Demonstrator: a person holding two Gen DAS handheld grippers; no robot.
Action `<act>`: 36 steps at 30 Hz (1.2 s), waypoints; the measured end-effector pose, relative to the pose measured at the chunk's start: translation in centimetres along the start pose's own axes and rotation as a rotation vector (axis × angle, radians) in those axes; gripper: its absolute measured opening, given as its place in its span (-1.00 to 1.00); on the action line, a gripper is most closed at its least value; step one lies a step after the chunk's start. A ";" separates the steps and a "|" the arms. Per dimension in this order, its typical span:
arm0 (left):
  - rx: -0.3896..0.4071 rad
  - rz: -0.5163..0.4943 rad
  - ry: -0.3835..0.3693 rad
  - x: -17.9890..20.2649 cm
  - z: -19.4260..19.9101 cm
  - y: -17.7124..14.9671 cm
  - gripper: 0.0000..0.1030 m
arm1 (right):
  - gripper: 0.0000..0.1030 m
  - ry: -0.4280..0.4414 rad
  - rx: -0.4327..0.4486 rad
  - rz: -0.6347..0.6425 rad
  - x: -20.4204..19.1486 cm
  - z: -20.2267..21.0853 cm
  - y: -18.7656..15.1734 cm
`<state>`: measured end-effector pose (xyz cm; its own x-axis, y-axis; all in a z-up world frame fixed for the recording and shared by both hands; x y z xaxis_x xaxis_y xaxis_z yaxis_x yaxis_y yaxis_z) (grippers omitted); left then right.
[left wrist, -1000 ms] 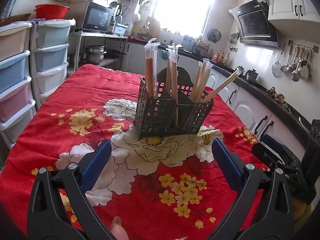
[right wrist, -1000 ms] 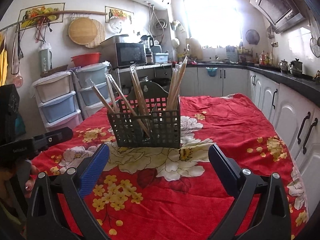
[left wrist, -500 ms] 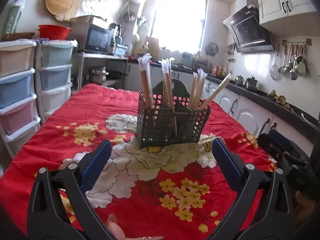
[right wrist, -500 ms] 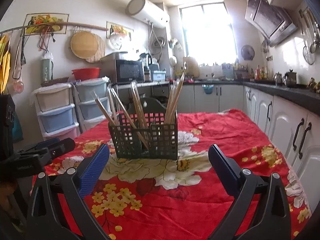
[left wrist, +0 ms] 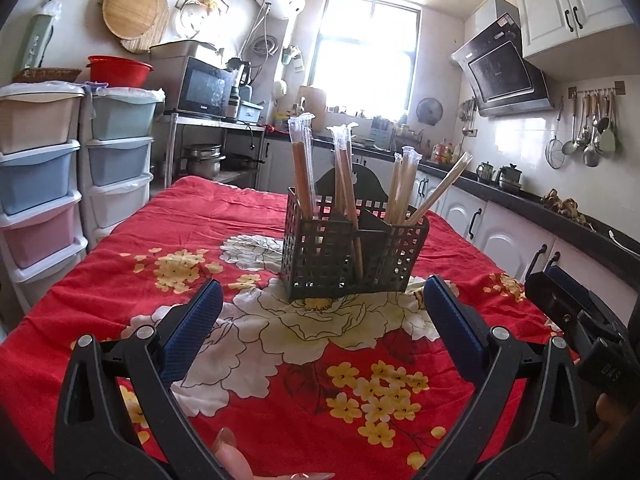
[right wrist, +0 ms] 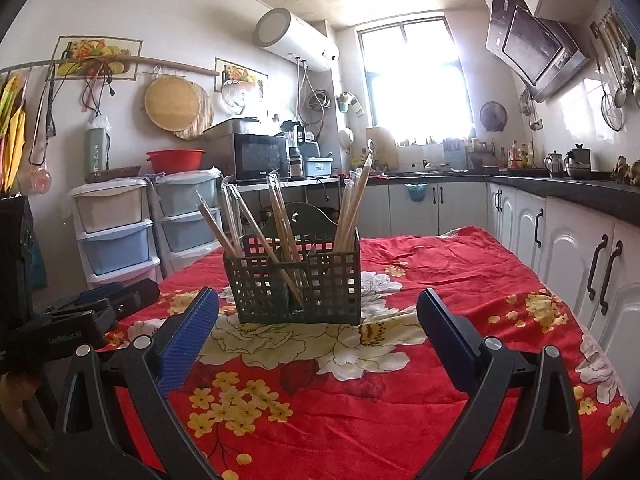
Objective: Organize utensils
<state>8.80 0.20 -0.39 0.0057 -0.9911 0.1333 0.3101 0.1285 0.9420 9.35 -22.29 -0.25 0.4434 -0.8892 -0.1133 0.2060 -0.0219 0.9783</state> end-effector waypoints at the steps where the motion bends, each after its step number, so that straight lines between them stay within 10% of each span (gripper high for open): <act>1: 0.001 -0.001 0.000 0.0 0.0 0.0 0.79 | 0.87 -0.001 0.000 -0.001 0.0 0.0 0.0; 36: 0.007 0.003 0.018 -0.4 0.4 0.0 0.79 | 0.87 -0.007 0.002 -0.009 0.2 0.0 -0.2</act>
<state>8.46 0.63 -0.33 0.0238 -0.9912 0.1305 0.3036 0.1315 0.9437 9.45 -22.48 -0.52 0.4357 -0.8919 -0.1212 0.2086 -0.0309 0.9775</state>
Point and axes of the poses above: each gripper's, at about its wrist camera, not at the fingertips, and z roughly against the way its jaws point, x to its right, y to its top, the point moved 5 cm from there along -z, roughly the way its jaws point, and after that the axes turned 7 degrees about y, right-handed, at the moved point
